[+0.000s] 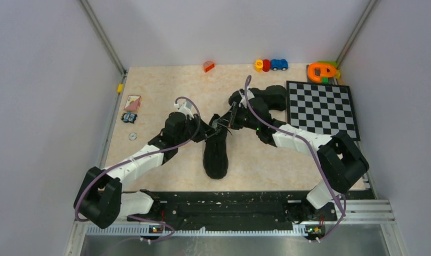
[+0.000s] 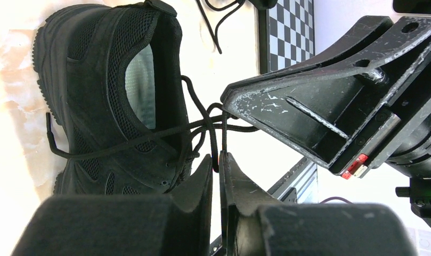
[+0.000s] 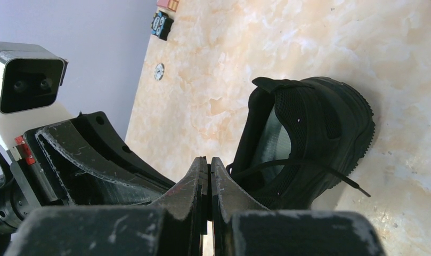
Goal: Tie the shoes
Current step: Cross the shoelace with the shoelace.
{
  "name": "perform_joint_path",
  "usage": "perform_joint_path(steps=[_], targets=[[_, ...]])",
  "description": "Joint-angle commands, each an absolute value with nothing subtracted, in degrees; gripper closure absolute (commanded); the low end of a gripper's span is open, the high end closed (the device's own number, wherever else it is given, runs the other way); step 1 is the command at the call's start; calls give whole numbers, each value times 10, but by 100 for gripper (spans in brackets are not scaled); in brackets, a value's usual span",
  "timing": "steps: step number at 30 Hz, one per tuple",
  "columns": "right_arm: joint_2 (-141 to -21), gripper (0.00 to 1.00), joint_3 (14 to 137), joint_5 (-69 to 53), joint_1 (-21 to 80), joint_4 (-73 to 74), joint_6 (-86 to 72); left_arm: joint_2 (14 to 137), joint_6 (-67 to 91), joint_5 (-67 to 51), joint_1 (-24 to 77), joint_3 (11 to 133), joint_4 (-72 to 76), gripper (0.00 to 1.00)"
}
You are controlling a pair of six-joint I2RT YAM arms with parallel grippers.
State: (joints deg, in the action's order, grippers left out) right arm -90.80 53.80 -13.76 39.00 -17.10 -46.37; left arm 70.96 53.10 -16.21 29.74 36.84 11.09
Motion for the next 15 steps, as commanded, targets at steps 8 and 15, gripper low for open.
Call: perform_joint_path(steps=[8,15], targets=[[-877,100,572,-128,394,-186,-447,646,499,-156,301,341,121,93],[-875,100,573,-129,395,-185,-446,628,489,-151,300,341,96,100]])
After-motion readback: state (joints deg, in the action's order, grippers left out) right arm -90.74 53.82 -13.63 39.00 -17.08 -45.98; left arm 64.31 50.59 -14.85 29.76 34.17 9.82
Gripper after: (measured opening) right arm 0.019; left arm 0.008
